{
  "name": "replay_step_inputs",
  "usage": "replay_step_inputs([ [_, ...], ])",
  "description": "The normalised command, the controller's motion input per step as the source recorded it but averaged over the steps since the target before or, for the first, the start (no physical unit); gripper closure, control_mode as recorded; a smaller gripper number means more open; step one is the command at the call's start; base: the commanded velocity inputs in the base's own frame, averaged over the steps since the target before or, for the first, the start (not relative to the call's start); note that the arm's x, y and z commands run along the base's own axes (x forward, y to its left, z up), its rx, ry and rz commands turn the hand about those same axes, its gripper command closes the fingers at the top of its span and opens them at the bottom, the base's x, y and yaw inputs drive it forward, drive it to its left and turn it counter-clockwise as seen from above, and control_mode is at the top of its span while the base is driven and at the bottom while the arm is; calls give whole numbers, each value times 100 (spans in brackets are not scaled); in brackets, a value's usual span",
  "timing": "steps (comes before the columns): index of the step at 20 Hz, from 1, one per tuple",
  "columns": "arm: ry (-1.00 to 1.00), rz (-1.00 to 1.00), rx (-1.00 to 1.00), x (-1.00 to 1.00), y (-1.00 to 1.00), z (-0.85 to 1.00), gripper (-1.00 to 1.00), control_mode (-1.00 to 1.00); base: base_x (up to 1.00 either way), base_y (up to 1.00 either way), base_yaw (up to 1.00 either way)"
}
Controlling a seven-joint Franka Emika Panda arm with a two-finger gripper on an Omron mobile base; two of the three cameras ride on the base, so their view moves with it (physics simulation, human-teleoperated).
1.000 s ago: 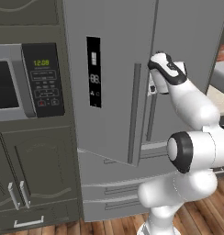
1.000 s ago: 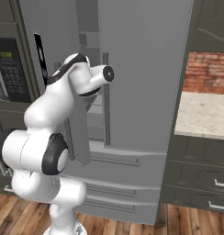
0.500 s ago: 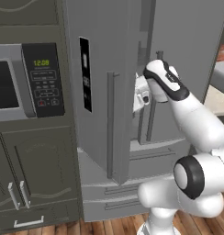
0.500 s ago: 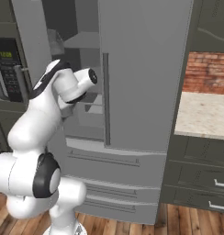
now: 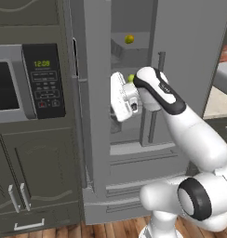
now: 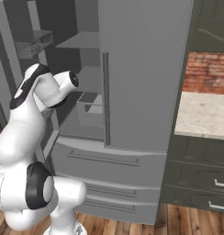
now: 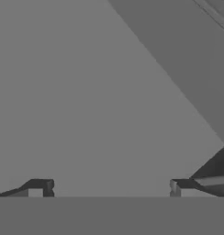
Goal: Retrieve the mango and pear from the fridge and place them into the bowl on the dining table.
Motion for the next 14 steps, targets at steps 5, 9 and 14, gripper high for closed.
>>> replay_step_inputs([
  [5,-11,-12,-5,-23,-72,41,-100,-100,0,0,0],
  [9,-13,-15,-1,-4,-100,66,-100,-100,0,0,0],
  [14,-13,-20,0,-7,-100,52,-100,-100,0,0,0],
])
